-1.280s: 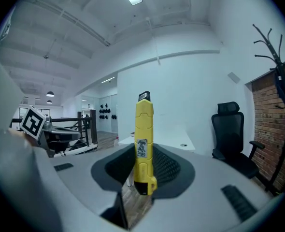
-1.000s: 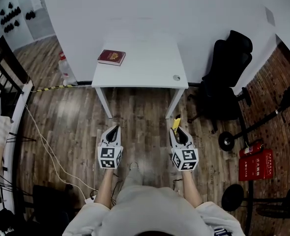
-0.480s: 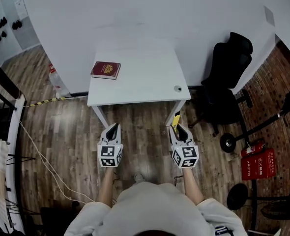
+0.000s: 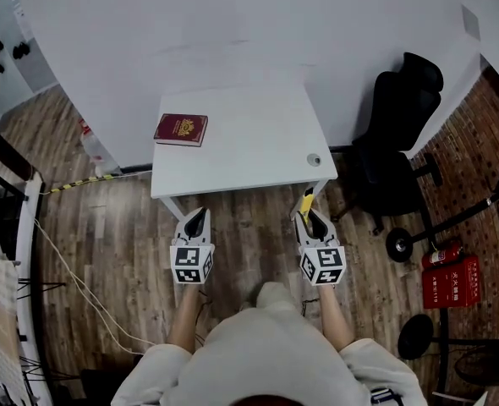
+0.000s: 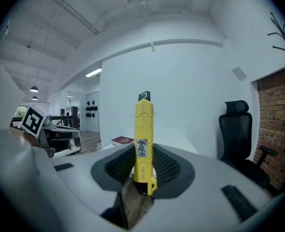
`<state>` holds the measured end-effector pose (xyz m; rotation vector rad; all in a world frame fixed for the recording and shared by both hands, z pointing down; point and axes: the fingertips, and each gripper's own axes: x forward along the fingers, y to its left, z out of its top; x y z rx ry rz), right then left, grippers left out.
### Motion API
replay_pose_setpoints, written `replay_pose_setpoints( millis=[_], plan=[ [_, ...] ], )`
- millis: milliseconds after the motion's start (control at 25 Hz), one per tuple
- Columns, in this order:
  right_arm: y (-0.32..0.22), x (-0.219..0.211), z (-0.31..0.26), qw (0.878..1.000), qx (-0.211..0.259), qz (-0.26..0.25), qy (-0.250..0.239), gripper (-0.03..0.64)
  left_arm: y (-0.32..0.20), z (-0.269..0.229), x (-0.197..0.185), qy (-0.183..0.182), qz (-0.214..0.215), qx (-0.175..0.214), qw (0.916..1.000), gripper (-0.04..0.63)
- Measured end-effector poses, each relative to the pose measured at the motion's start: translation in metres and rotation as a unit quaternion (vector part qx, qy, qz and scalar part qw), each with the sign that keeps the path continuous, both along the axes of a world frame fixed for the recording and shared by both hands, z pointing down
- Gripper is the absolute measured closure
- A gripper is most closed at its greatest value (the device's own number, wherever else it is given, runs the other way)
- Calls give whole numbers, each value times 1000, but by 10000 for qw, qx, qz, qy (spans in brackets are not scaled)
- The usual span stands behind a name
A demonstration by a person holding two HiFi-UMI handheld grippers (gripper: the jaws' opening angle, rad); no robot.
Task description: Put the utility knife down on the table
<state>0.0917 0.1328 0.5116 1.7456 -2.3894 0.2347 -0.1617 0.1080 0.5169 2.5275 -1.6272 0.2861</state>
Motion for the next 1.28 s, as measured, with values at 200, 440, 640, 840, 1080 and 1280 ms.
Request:
replay_pose_setpoints(
  millis=[200, 440, 640, 840, 1080, 1280],
  plan=[
    [-30, -3, 9, 10000, -44, -66, -1, 508, -24, 11, -5, -43, -65, -88, 9999, 588],
    [-79, -4, 21, 9999, -84, -132, -39, 508, -70, 18, -8, -107, -136, -117, 9998, 589],
    [-138, 2, 28, 9997, -123, -186, -87, 508, -129, 21, -2, -167, -178, -154, 9996, 589],
    [-207, 9, 29, 9993, -193, -305, -117, 508, -192, 17, 9, -244, -219, -218, 9992, 588],
    [-296, 9, 25, 9983, -218, -523, -118, 508, -272, 12, 9, -277, -408, -244, 9985, 589],
    [-362, 9, 23, 9975, -268, -652, -96, 508, -330, 13, 9, -285, -541, -325, 9976, 589]
  ],
)
